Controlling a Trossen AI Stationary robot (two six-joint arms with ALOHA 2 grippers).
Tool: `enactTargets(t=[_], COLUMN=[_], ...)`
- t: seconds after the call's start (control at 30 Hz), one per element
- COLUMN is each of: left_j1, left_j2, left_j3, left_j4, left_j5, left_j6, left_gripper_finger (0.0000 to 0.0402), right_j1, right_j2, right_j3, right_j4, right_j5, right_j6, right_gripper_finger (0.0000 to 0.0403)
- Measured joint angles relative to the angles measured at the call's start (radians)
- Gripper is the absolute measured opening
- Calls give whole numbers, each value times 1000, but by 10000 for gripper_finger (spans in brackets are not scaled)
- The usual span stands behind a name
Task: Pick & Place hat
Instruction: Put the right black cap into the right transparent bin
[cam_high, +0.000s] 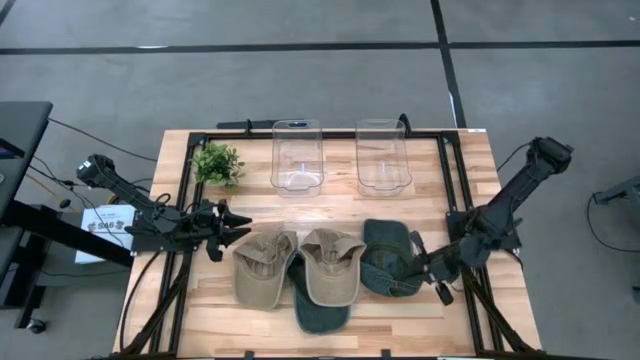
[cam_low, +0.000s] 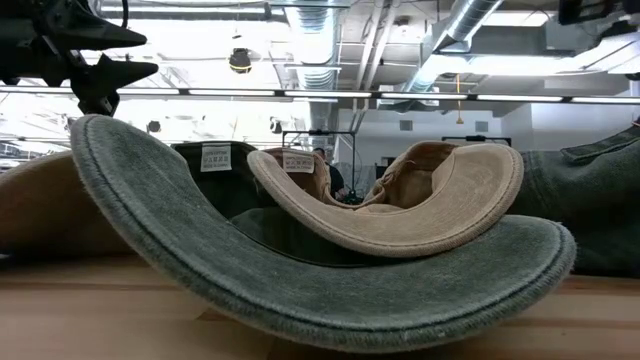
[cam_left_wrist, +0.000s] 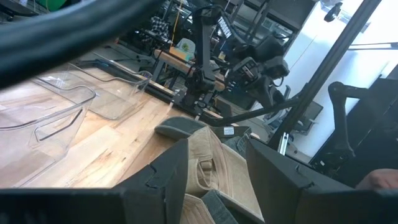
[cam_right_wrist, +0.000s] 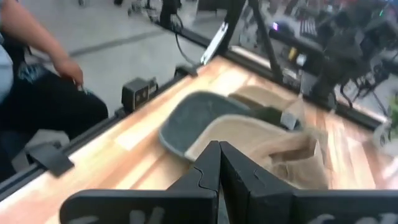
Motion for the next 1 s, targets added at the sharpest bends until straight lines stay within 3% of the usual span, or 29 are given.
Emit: enactTargets(t=[0.2,0.33,0.77,1.0], left_j1=[0,0,0,0], left_j2=[0,0,0,0], left_j3=[0,0,0,0], left_j4=[0,0,0,0], left_j5=[0,0,0,0], left_j6=[0,0,0,0], left_gripper_finger=[158,158,158,158], right_j1=[9,19,43,44], right_j2=[59,93,256,304], right_j3=[120,126,126,126], right_j4=[-301,-379,-404,-401], right_j5=[6,5,-3,-54], right_j6=[242,377,600,657], right_gripper_finger=[8,52,221,259])
